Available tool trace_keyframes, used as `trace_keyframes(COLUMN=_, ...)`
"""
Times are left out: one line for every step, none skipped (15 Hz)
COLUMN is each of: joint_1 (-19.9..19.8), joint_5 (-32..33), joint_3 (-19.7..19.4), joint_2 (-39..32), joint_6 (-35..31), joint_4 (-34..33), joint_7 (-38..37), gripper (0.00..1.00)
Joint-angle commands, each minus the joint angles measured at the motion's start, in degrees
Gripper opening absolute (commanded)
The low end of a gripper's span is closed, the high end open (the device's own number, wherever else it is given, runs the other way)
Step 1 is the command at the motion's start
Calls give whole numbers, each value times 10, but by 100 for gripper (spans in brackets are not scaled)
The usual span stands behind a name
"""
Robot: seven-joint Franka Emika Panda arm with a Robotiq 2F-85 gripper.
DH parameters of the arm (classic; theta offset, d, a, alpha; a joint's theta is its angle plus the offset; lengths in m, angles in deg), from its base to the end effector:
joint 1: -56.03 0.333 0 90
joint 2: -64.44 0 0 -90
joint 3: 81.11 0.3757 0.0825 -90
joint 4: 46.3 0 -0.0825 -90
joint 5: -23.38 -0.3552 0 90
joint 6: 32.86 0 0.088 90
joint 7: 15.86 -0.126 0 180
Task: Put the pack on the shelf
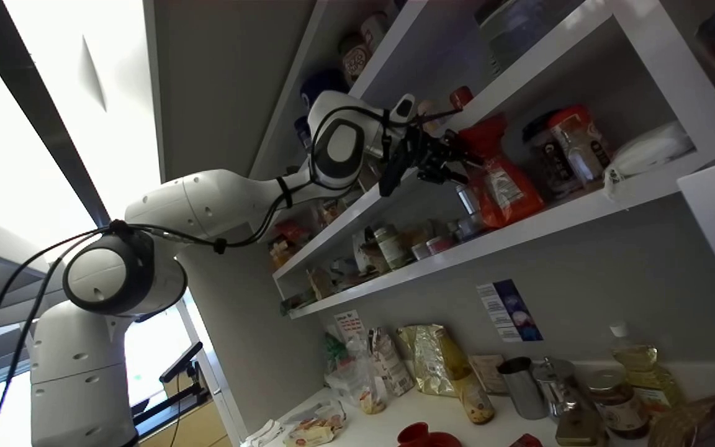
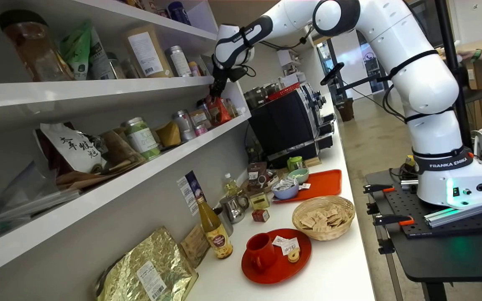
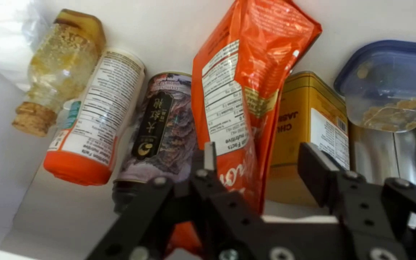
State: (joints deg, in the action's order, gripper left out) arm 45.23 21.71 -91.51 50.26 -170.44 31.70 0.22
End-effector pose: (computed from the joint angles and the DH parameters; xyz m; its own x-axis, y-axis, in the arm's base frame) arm 0.6417 -0.2258 0.7224 0.7303 0.0281 0.6826 -0.1615 -0.9637 0.2125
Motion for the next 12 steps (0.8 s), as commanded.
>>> trace_keyframes(joint_1=42, joint_5=73, joint_3=-6, joint_2=102, joint_6=-19, joint_4=134, joint_7=-82, gripper=93)
trace_keyframes(joint_1=47, joint_5=86, joint_3=0, joint_2=123, joint_6=-23, joint_4=161, joint_7=-96, gripper=100)
trace_keyframes(joint_1=52, joint_5=103, joint_3=2, joint_2=144, joint_6=-45, joint_4=190, joint_7=-116, gripper=100)
trace_keyframes(joint_1=58, joint_5=117, joint_3=7, joint_2=168, joint_6=-53, joint_4=219, joint_7=-132, gripper=100)
trace_keyframes(joint_1=63, joint_5=139, joint_3=11, joint_2=191, joint_6=-74, joint_4=249, joint_7=-153, gripper=100)
trace_keyframes(joint_1=58, joint_5=159, joint_3=23, joint_2=215, joint_6=-83, joint_4=276, joint_7=-173, gripper=100)
trace_keyframes(joint_1=57, joint_5=175, joint_3=31, joint_2=241, joint_6=-85, joint_4=307, joint_7=-197, gripper=100)
trace_keyframes(joint_1=55, joint_5=187, joint_3=41, joint_2=267, joint_6=-84, joint_4=338, joint_7=-217, gripper=100)
trace_keyframes(joint_1=52, joint_5=195, joint_3=51, joint_2=293, joint_6=-83, joint_4=368, joint_7=-227, gripper=100)
trace_keyframes(joint_1=48, joint_5=209, joint_3=63, joint_2=319, joint_6=-83, joint_4=400, joint_7=-246, gripper=100)
trace_keyframes(joint_1=47, joint_5=208, joint_3=72, joint_2=344, joint_6=-88, joint_4=431, joint_7=-253, gripper=100)
trace_keyframes(joint_1=42, joint_5=215, joint_3=84, joint_2=372, joint_6=-89, joint_4=464, joint_7=-268, gripper=100)
